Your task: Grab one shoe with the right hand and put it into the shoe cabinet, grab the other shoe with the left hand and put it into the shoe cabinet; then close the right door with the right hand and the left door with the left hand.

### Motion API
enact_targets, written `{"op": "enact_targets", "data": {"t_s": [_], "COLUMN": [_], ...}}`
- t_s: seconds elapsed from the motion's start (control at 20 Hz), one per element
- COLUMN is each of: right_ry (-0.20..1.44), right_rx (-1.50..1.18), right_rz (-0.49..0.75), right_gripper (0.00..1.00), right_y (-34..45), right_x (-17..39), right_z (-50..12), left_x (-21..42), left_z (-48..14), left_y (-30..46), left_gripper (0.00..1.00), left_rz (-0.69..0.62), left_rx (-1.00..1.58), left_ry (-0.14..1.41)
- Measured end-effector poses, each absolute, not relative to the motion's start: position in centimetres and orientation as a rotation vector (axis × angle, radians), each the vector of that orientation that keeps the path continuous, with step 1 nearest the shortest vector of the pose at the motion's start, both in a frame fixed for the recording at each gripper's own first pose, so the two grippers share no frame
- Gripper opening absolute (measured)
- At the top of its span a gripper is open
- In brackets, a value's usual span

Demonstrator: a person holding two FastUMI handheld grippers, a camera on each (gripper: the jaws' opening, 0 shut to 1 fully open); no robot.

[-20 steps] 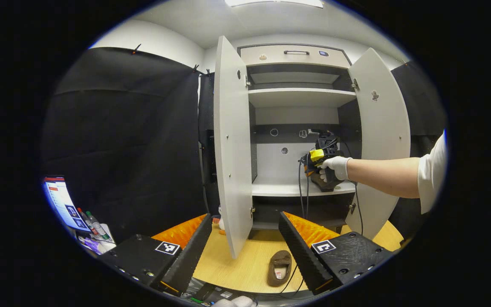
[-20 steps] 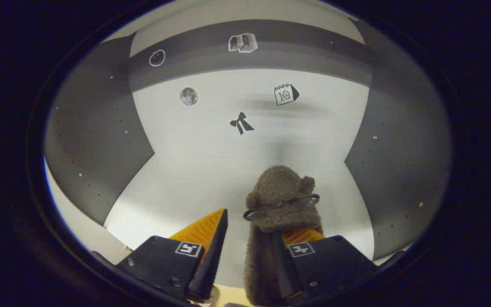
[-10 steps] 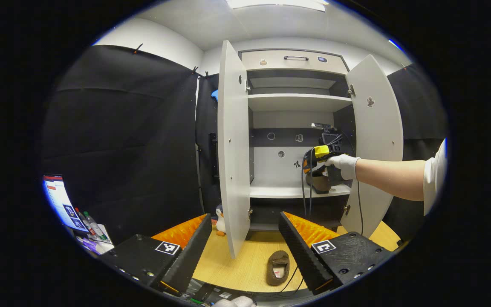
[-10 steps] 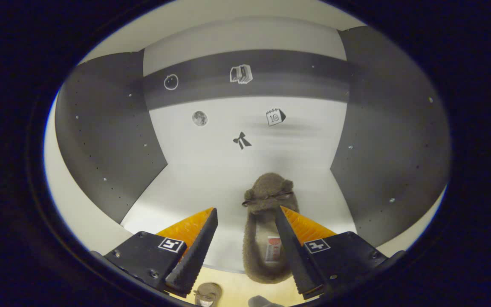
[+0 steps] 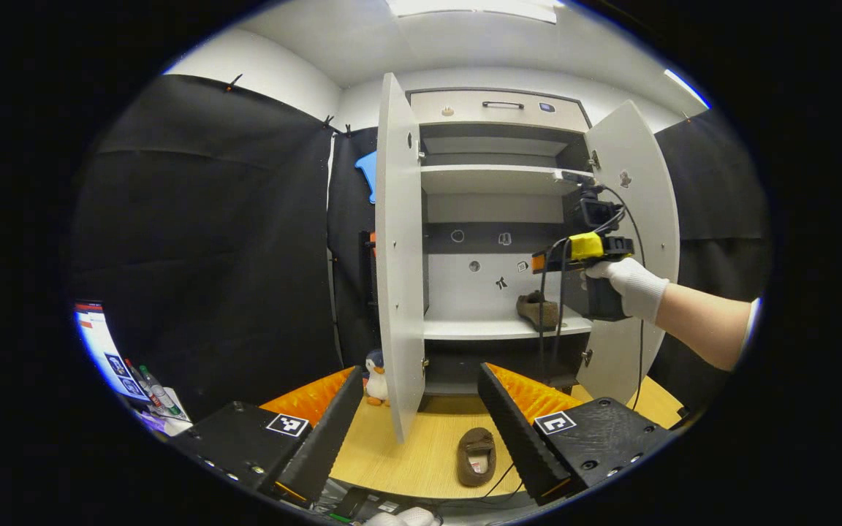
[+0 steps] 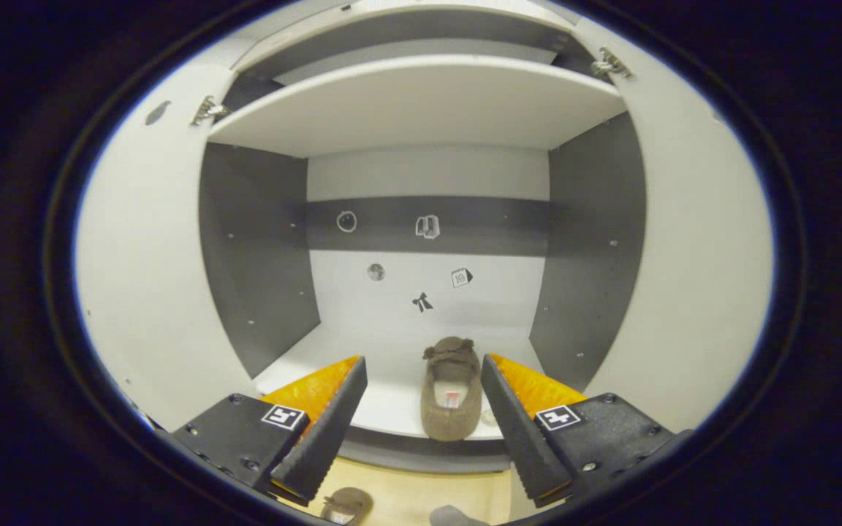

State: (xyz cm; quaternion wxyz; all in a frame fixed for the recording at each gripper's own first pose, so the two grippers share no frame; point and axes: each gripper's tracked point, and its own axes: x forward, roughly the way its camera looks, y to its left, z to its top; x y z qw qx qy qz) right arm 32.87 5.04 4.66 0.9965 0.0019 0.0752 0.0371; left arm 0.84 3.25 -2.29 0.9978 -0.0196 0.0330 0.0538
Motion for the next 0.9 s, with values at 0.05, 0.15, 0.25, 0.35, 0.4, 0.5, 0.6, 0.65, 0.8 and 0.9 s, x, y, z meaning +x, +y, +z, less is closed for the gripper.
{"op": "enact_targets", "data": {"t_s": [0.05, 0.15, 0.25, 0.35, 0.4, 0.5, 0.6, 0.65, 0.8, 0.9], "right_ry": [0.129, 0.083, 0.052, 0.03, 0.019, -0.012, -0.03, -0.037, -0.044, -0.044], "right_rx": [0.006, 0.005, 0.029, 0.039, 0.031, 0.007, -0.002, -0.001, -0.009, 0.003], "right_rz": [0.074, 0.063, 0.056, 0.041, 0.035, 0.005, -0.023, -0.027, -0.034, -0.048], "right_gripper": [1.0, 1.0, 1.0, 1.0, 0.99, 0.99, 1.0, 0.99, 0.99, 0.99], "right_y": [4.8, 4.1, 3.6, 2.8, 2.3, 1.1, 0.3, 0.1, -0.4, -1.0], "right_x": [31.1, 27.4, 23.6, 20.3, 18.7, 15.3, 12.1, 10.7, 7.0, 5.3], "right_z": [4.9, 5.2, 4.8, 4.3, 3.7, 2.8, 1.8, 1.0, -1.6, -3.1], "left_x": [0.7, 0.6, 0.5, 0.5, 0.5, 0.7, 0.9, 1.0, 1.1, 1.3], "left_z": [-2.1, -2.0, -2.1, -2.1, -2.1, -2.3, -2.3, -2.3, -2.2, -2.2], "left_y": [3.3, 3.5, 3.6, 3.6, 3.6, 3.5, 3.4, 3.3, 3.0, 2.8], "left_gripper": [0.96, 0.96, 0.96, 0.96, 0.96, 0.96, 0.96, 0.96, 0.96, 0.96], "left_rz": [0.101, 0.087, 0.071, 0.053, 0.047, 0.032, 0.02, 0.016, 0.004, -0.007], "left_rx": [-0.034, -0.026, -0.029, -0.032, -0.028, -0.021, -0.015, -0.012, -0.014, -0.001], "left_ry": [0.064, 0.056, 0.055, 0.05, 0.052, 0.05, 0.05, 0.049, 0.039, 0.03]}}
